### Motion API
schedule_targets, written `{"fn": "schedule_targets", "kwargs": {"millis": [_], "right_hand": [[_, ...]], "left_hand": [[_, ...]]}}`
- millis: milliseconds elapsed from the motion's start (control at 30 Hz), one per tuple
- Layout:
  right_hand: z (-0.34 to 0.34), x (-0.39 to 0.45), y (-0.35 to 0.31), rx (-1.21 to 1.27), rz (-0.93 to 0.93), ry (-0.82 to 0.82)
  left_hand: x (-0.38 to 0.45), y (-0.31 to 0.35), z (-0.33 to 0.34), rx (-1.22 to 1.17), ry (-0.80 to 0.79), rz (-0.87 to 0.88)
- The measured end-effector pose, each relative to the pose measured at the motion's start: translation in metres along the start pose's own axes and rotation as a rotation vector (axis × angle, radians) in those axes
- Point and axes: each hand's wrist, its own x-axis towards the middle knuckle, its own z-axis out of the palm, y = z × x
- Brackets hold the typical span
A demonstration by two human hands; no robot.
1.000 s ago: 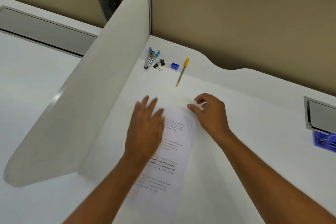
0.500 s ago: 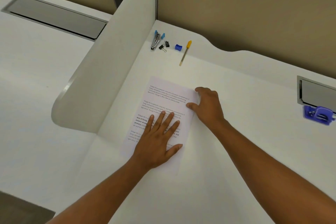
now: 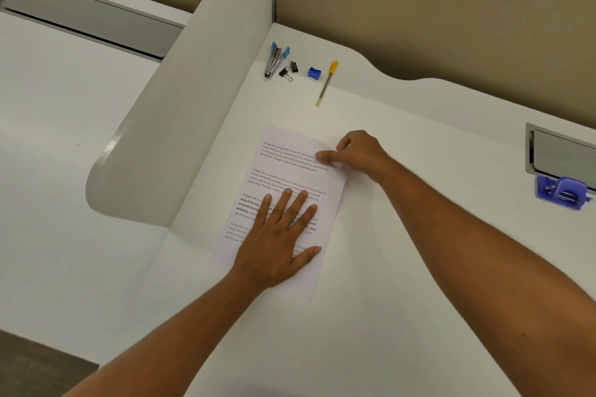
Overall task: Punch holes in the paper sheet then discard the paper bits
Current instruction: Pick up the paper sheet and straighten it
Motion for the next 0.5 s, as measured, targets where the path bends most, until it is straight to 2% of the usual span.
{"fn": "schedule_targets", "kwargs": {"millis": [133, 367, 500], "right_hand": [[-0.004, 0.001, -0.009, 0.010, 0.026, -0.059], [-0.005, -0.002, -0.006, 0.344, 0.027, -0.074], [0.000, -0.001, 0.004, 0.375, 0.005, -0.095]], "left_hand": [[0.000, 0.000, 0.000, 0.007, -0.001, -0.003], [0.000, 0.000, 0.001, 0.002, -0.015, -0.004], [0.000, -0.001, 0.002, 0.000, -0.012, -0.007]]}}
